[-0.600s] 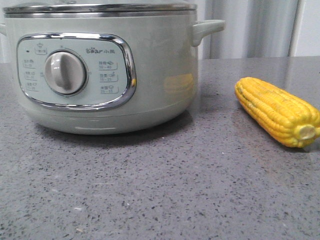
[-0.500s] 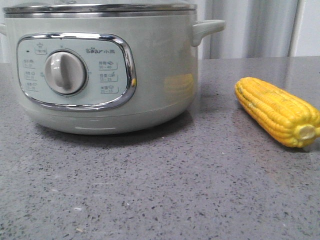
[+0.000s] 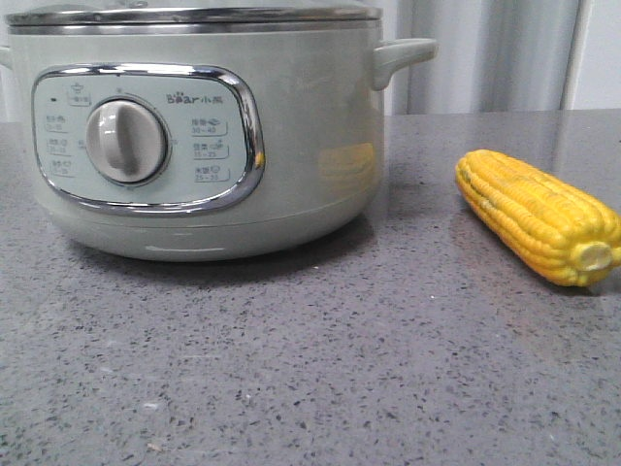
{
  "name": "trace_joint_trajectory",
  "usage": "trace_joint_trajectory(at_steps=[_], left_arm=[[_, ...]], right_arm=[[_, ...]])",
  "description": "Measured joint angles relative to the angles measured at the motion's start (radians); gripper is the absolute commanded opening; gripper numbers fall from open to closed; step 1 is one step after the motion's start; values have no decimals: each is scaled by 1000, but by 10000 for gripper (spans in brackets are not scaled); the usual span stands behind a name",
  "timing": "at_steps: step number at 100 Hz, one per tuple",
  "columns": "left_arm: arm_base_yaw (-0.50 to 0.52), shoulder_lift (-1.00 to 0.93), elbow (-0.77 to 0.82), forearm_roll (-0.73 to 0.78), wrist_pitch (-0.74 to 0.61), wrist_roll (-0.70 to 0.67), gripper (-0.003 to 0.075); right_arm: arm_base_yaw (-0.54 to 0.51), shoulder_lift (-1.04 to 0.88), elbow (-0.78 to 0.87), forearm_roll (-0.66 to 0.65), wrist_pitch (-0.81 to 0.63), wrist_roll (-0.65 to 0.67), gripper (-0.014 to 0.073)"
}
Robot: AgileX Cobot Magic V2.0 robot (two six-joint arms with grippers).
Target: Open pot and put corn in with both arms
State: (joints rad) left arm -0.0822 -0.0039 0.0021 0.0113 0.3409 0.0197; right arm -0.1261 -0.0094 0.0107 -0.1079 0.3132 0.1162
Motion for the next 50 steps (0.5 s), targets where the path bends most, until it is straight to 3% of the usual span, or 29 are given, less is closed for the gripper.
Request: trace_joint_trajectory(at_steps=[50], left_arm=[[0, 0, 0, 2, -28, 0, -20]], right_arm=[[0, 0, 0, -35, -12, 0, -7]])
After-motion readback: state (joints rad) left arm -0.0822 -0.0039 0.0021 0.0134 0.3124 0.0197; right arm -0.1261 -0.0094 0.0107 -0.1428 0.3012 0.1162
